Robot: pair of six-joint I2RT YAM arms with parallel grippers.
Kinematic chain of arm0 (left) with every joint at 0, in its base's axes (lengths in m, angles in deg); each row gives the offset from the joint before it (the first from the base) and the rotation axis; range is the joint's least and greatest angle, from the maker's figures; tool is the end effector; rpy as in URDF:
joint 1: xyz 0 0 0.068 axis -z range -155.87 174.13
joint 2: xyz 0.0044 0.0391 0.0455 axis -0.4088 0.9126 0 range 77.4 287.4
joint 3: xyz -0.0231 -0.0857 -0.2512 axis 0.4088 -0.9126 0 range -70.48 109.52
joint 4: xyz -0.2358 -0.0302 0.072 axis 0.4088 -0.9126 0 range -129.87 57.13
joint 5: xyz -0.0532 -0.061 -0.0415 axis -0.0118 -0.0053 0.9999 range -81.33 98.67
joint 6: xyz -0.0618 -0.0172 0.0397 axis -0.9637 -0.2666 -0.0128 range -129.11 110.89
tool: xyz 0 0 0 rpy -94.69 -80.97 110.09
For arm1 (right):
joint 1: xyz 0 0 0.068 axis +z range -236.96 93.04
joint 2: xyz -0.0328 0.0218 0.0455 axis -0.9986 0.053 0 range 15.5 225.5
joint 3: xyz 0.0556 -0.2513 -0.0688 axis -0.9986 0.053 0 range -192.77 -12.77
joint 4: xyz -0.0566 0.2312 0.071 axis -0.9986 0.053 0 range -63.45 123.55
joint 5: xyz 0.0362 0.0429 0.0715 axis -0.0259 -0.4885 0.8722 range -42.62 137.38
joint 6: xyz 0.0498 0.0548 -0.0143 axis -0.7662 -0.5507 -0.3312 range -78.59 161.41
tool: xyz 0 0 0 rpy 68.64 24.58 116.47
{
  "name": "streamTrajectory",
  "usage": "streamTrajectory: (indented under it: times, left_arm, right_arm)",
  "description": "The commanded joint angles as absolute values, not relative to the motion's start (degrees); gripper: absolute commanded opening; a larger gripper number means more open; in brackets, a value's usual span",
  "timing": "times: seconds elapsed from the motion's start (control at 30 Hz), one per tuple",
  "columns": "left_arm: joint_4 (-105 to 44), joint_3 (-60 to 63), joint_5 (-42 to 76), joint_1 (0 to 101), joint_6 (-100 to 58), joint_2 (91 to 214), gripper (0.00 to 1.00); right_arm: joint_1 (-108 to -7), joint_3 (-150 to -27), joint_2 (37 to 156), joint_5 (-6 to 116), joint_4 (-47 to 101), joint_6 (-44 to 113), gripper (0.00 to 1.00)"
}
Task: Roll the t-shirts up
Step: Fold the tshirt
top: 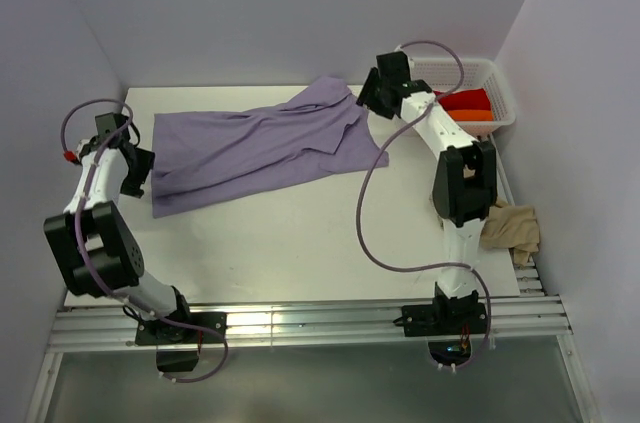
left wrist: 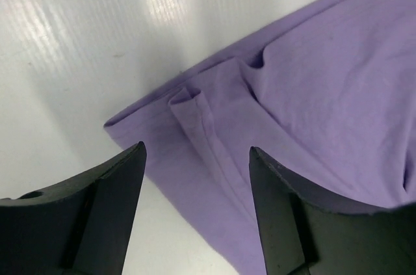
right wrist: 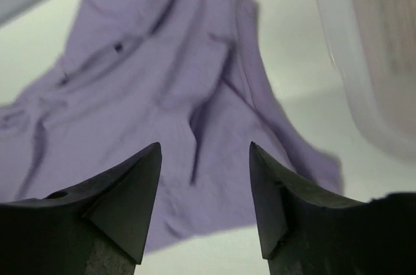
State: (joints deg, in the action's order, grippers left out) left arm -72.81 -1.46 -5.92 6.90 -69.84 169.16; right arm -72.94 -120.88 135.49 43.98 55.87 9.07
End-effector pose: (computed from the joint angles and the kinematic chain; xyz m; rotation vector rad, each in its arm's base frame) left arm 0.3070 0.1120 0.2163 -1.7027 1.9753 0.0753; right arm 0.4768 0.1151 0.2570 0.3991 2.2787 0.3500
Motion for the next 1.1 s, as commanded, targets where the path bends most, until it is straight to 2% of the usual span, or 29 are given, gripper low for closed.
streamTrajectory:
  times: [0.0, 0.17, 0.2, 0.3, 0.37, 0.67, 0.87, 0.9, 1.07]
  left_arm:
    - [-68.0, -6.7, -3.9, 7.1, -66.8, 159.5, 0.70]
    - [-56.7, -20.9, 6.5, 7.4, -61.5, 149.7, 0.75]
    - [-54.3, -22.6, 7.4, 7.4, -61.2, 148.3, 0.82]
    - [-51.3, -28.4, 9.6, 7.4, -61.0, 144.6, 0.93]
    - [-51.1, -30.6, 9.4, 7.5, -61.0, 142.5, 0.95]
    - [-46.9, -37.1, 9.9, 7.4, -61.0, 135.8, 0.99]
    - [-47.9, -37.3, 8.9, 7.3, -60.3, 135.0, 0.97]
    - [-47.2, -37.9, 8.9, 7.3, -59.4, 134.4, 0.99]
    - [-46.7, -40.1, 9.0, 7.3, -60.0, 128.7, 0.99]
  right_arm:
    - [-73.2, -108.9, 124.2, 43.9, 51.5, 5.0, 0.63]
    - [-74.0, -87.0, 113.1, 42.6, 44.1, -2.6, 0.58]
    - [-74.5, -84.4, 111.7, 42.7, 41.6, -3.2, 0.58]
    - [-74.7, -76.9, 107.8, 41.5, 38.2, -5.4, 0.57]
    - [-74.7, -73.3, 107.1, 41.1, 37.2, -6.7, 0.58]
    - [-75.1, -66.7, 111.2, 42.5, 27.4, -10.8, 0.58]
    - [-75.4, -69.3, 116.2, 41.1, 24.4, -11.9, 0.58]
    - [-75.4, -69.9, 117.9, 41.2, 24.7, -12.0, 0.57]
    - [-75.4, -70.9, 119.8, 39.7, 23.6, -14.8, 0.53]
